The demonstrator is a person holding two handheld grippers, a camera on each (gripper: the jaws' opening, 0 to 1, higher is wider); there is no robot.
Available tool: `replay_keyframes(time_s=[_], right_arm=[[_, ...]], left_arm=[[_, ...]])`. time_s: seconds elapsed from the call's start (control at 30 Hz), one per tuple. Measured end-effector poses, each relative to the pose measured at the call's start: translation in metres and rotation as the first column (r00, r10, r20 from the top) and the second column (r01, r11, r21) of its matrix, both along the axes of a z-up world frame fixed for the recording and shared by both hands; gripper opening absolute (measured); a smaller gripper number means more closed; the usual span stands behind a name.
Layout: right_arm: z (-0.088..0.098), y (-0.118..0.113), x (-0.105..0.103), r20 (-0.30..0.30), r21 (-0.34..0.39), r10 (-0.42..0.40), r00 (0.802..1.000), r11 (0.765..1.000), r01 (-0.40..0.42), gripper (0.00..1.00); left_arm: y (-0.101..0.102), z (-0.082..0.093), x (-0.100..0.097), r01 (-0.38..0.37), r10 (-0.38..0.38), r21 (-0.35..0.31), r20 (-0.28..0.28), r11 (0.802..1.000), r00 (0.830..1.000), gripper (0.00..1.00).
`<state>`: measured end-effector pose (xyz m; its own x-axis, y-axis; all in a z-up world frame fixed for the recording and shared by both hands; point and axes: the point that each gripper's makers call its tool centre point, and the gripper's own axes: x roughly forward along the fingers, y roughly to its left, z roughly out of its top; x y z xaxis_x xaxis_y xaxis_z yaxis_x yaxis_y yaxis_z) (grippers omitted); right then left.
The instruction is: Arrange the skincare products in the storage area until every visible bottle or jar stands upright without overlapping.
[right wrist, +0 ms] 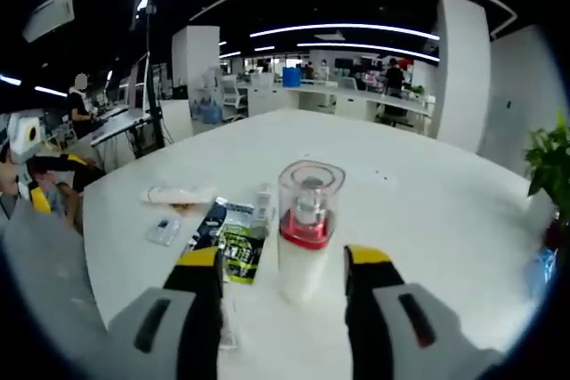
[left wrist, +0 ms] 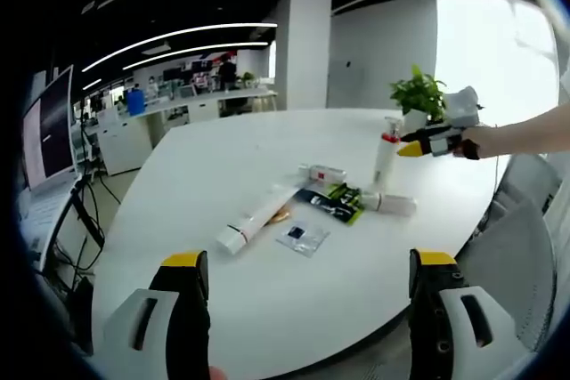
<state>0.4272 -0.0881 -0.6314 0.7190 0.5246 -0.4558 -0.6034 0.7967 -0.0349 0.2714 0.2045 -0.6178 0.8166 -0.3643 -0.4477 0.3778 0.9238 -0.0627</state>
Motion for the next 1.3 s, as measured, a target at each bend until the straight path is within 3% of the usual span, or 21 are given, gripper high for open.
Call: replay_keyframes(time_s=[0.43, 0.77, 1.03, 1.3], right_arm=[[-0.011, -0.005, -0.05, -0.037, 0.018, -0.045, 0.998, 0.999, 0.046, 0.69], [0.018, -0.004, -0.084, 0.009, 0.081, -0.092, 0.996, 0.993, 0.091, 0.74], [0.025, 0.011, -0.11, -0.001, 0.156, -0.117, 0.993, 0.981, 0.116, 0.84], [0.024, 0.011, -0.128, -0.02, 0.176, -0.148, 0.989, 0.973, 0.149, 0.92]], left_arm=[[-0.002, -0.002, -0.003, 0.02, -0.02, 0.02, -0.004, 1.0, 1.0, 0.9], [-0.003, -0.004, -0.004, 0.02, -0.02, 0.015, -0.013, 1.0, 1.0, 0.9], [-0.004, -0.004, -0.005, 0.025, -0.024, 0.02, -0.013, 0.999, 1.0, 0.9], [-0.006, -0.001, -0.006, 0.021, -0.021, 0.017, -0.015, 1.0, 1.0, 0.9]])
